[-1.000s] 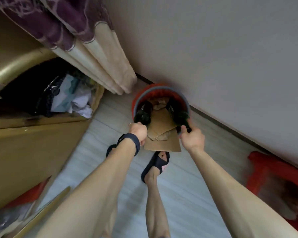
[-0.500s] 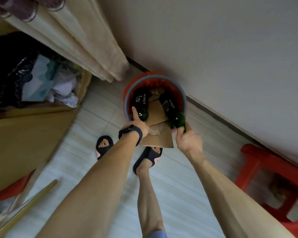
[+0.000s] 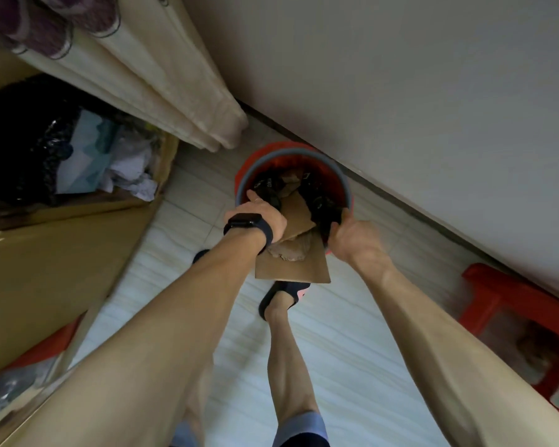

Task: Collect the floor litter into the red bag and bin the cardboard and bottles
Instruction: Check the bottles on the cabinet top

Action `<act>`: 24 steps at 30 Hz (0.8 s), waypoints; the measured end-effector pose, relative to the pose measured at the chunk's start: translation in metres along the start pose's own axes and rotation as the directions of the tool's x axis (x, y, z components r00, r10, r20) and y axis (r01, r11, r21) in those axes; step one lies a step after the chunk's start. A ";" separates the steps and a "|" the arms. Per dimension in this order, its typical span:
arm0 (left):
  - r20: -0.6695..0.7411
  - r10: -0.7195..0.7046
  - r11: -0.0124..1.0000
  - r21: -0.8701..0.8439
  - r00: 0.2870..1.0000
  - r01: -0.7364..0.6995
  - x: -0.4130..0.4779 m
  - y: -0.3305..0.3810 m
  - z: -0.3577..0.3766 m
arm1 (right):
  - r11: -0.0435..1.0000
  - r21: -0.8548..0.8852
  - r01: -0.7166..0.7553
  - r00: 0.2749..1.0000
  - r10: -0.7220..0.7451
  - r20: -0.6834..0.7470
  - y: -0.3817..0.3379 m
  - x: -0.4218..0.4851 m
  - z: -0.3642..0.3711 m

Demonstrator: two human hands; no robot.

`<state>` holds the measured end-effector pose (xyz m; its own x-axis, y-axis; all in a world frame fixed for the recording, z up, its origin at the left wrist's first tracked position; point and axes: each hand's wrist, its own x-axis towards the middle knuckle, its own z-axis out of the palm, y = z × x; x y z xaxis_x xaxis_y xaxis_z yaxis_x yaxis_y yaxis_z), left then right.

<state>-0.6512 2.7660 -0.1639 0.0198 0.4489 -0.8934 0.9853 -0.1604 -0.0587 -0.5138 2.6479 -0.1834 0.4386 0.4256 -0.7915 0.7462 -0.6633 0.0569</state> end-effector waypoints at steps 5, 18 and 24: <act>0.007 0.004 0.999 0.037 1.000 -0.004 0.025 -0.012 0.010 | 0.997 0.051 -0.062 0.998 0.062 -0.005 0.003 -0.007 0.018; -0.060 0.052 0.997 0.052 0.997 -0.049 0.035 -0.046 0.078 | 0.967 0.237 -0.091 0.996 0.088 0.024 -0.010 -0.020 0.073; -0.039 0.169 0.967 0.199 0.985 -0.158 -0.005 -0.052 0.045 | 0.985 0.169 -0.037 0.999 0.041 -0.015 -0.017 -0.049 0.033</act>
<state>-0.7097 2.7329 -0.1768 0.1931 0.4494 -0.8722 0.9160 -0.4011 -0.0039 -0.5643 2.6182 -0.1658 0.4759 0.4074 -0.7795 0.6341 -0.7730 -0.0169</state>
